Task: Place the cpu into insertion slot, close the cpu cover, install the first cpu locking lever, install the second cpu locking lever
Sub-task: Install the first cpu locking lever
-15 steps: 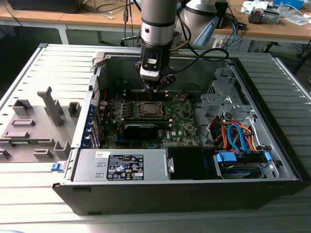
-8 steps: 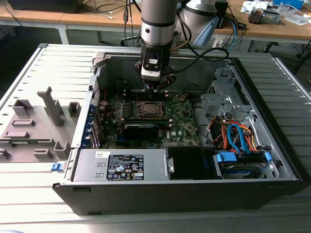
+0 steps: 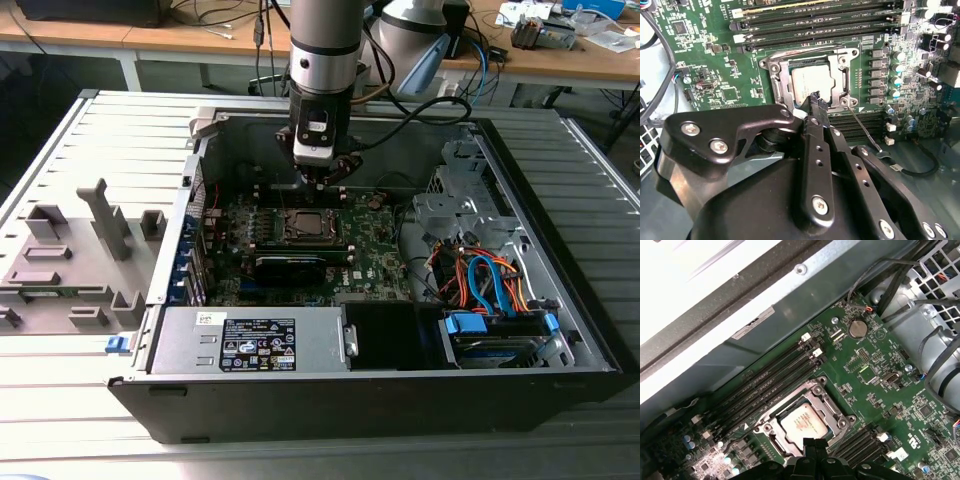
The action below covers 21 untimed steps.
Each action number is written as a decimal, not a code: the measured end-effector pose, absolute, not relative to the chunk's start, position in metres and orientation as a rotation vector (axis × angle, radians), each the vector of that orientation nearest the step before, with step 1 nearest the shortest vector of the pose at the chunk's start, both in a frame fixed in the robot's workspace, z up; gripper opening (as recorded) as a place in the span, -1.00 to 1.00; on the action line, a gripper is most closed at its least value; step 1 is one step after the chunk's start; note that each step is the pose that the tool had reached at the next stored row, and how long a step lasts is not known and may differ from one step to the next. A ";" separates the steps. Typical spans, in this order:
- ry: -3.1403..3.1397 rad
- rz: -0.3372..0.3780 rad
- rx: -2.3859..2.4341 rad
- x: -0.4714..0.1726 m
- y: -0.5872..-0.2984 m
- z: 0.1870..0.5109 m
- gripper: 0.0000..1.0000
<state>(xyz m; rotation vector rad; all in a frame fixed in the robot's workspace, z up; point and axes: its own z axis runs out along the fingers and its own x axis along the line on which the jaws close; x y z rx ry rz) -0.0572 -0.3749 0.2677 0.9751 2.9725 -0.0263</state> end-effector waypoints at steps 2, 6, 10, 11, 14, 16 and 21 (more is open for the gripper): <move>2.978 -0.026 0.959 -0.057 -0.375 0.268 -0.79; 2.985 -0.026 0.934 -0.057 -0.375 0.268 -0.79; 2.995 -0.026 0.902 -0.057 -0.375 0.268 -0.79; 2.998 -0.026 0.891 -0.057 -0.375 0.268 -0.79; 3.013 -0.025 0.839 -0.057 -0.375 0.268 -0.79; 3.018 -0.025 0.821 -0.057 -0.375 0.268 -0.79; 3.031 -0.025 0.769 -0.057 -0.375 0.268 -0.79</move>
